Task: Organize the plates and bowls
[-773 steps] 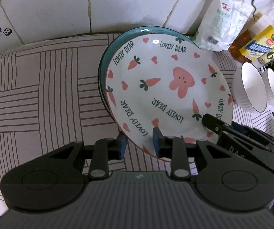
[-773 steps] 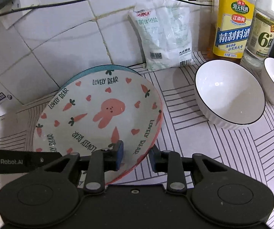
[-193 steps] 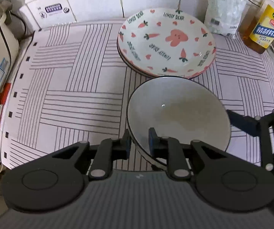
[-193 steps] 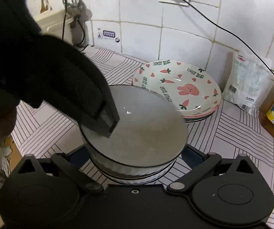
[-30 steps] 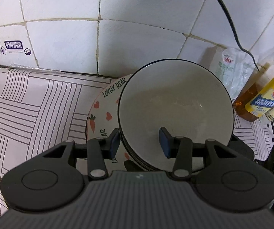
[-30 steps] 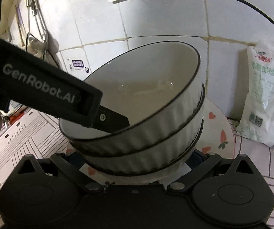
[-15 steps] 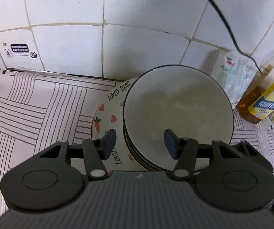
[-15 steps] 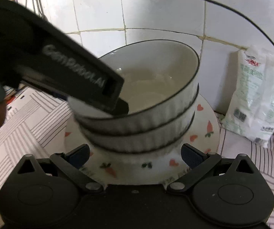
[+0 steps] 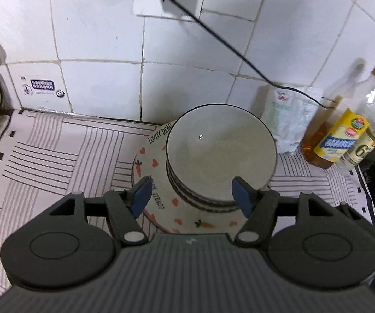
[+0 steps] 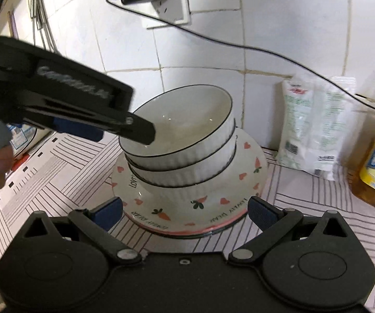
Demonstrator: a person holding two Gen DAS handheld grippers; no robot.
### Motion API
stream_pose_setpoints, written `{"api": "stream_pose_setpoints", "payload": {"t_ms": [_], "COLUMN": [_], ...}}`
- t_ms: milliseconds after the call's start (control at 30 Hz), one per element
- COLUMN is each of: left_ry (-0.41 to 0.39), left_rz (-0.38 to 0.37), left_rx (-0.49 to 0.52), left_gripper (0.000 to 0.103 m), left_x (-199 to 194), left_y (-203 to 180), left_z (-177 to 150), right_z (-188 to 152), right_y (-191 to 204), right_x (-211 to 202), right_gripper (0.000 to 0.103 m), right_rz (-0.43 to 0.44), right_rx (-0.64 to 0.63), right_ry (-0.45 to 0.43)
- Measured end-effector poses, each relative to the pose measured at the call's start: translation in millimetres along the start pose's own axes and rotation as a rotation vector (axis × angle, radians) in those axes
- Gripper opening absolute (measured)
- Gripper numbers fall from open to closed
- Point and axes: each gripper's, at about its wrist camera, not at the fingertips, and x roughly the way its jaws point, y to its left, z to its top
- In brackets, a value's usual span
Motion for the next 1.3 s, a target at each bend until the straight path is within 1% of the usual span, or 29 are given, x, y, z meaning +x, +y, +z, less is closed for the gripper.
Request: {"api": "stream_pose_setpoints", "payload": {"t_ms": [100,200,300,400,433,533,600,767,900,1000,1167,1300], "left_ry": [-0.010,0.002,0.000,-0.008,-0.014,-0.031,-0.042,-0.059,-0.032,-0.018,-0.030,-0.037], "left_rz": [0.018,0.038,0.048,0.043,0.041,0.043,0.047,0.065,0.073,0.110,0.148,0.155], "left_rx": [0.033,0.047,0.038,0.022,0.018,0.026,0.028,0.033,0.023,0.020,0.061,0.059], "left_gripper": [0.072,0.075,0.080,0.083,0.085,0.089,0.093,0.099,0.099,0.099,0.099,0.099], "left_x": [-17,-32,-48,-67,-74,-94,-107,-136,-153,-163,-183,-199], "left_y": [1,5,10,14,15,14,14,18,23,26,25,25], "left_z": [-8,-17,-21,-24,-26,-30,-34,-49,-60,-69,-80,-84], "right_z": [-2,-5,-7,-7,-8,-10,-12,-18,-20,-23,-30,-33], "right_y": [3,10,12,20,23,30,34,46,57,65,74,82], "right_x": [-14,-34,-51,-68,-73,-89,-97,-120,-140,-152,-170,-182], "right_gripper": [0.103,0.103,0.103,0.103,0.103,0.103,0.103,0.103,0.103,0.103,0.103,0.103], "right_rz": [-0.029,-0.067,-0.097,-0.152,-0.156,-0.182,-0.220,-0.257,-0.278,-0.278,-0.303,-0.339], "right_rx": [0.021,0.020,0.047,0.055,0.061,0.094,0.121,0.159,0.187,0.216,0.247,0.238], "right_ry": [-0.005,-0.002,0.010,0.009,0.006,0.001,0.018,0.012,0.013,0.019,0.029,0.038]}}
